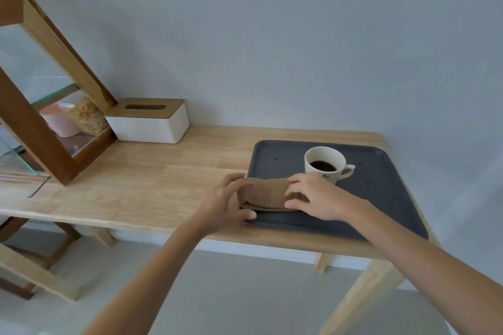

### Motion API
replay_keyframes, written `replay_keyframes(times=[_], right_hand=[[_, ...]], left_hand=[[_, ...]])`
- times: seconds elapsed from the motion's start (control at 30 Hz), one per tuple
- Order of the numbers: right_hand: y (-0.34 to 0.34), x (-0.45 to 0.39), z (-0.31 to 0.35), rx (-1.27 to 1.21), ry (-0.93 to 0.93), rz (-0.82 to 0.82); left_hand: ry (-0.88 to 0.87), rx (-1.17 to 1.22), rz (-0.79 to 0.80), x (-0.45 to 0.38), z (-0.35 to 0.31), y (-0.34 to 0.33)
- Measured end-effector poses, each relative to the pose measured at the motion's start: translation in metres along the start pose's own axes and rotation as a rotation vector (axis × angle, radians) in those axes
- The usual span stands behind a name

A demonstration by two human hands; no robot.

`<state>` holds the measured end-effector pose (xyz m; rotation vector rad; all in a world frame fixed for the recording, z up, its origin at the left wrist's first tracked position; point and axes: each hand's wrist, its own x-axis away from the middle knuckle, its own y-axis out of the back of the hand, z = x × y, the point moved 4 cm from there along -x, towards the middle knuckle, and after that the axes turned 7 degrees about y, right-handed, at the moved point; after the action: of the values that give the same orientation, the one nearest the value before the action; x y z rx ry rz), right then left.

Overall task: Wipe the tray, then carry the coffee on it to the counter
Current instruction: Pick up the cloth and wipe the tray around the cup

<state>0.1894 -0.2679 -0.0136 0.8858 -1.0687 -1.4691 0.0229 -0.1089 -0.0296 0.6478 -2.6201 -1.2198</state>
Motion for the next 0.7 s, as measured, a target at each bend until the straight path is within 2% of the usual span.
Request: replay_keyframes(times=[0.13,0.3,0.5,0.7], right_hand=[[-0.017,-0.015,0.01,-0.011,0.142,-0.098],[-0.041,-0.038,0.013,0.045,0.221,-0.003],[-0.049,-0.055,0.001,0.071,0.143,-0.055],[-0.041,-0.102,-0.027,0.084,-0.078,-0.122]], left_hand=[[0.205,-0.054,-0.16,0.026,0.004,-0.037],[0.382,-0.049,-0.245,0.025,-0.005,-0.058],[0.42,-0.073,-0.157,0.018,-0.007,-0.063],[0.398,-0.118,-0.111,0.018,-0.01,-0.062]])
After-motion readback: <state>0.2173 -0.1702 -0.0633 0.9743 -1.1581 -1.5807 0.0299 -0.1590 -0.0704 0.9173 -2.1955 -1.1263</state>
